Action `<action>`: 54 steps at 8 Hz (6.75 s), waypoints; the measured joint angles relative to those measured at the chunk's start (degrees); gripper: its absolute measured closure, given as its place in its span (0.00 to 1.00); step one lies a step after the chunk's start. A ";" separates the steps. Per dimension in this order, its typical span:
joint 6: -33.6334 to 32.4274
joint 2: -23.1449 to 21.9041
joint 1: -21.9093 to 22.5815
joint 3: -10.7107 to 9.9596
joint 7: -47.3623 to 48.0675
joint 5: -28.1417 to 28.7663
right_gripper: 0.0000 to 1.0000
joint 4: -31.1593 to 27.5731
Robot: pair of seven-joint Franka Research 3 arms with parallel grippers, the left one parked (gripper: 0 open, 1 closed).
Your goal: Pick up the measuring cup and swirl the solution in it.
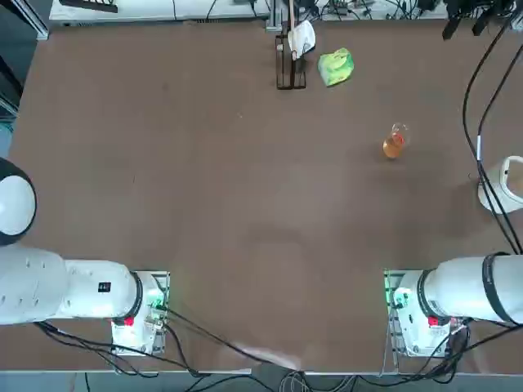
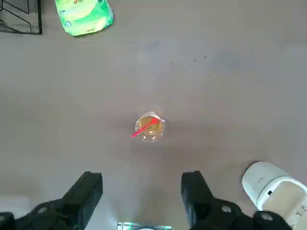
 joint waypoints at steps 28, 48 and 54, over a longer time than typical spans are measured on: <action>34.06 8.05 20.60 0.61 18.88 -29.03 0.16 -37.32; 42.34 10.20 17.98 -0.01 31.88 -37.50 0.46 -42.90; 42.34 9.99 17.96 -0.02 31.97 -37.54 0.59 -42.80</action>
